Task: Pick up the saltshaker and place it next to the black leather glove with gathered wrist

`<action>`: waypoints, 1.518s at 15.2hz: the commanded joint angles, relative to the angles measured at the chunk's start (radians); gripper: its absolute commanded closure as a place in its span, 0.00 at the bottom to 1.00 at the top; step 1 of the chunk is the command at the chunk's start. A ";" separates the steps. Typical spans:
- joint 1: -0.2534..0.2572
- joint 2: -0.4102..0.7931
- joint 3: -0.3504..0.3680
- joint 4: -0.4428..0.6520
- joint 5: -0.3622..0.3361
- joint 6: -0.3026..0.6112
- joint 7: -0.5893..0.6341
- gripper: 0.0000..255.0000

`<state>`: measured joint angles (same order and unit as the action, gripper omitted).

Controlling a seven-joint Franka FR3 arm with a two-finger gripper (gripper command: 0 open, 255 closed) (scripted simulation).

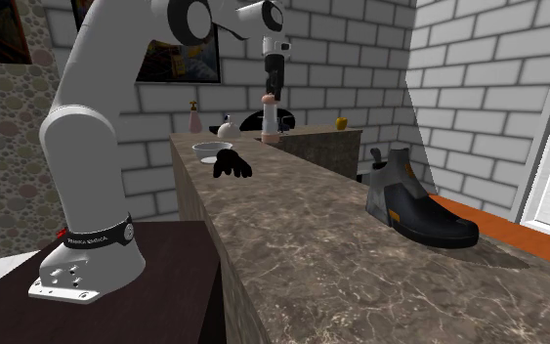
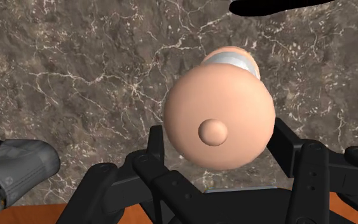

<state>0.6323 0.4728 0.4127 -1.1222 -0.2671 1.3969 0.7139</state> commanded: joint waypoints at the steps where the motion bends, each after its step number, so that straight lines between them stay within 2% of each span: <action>1: 0.011 0.010 0.002 -0.006 -0.002 0.014 0.017 1.00; 11: -0.018 -0.017 0.003 -0.185 0.007 0.164 0.033 1.00; 23: -0.033 -0.007 -0.002 -0.333 -0.001 0.318 0.053 1.00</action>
<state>0.5988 0.4638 0.4102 -1.4424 -0.2666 1.7006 0.7630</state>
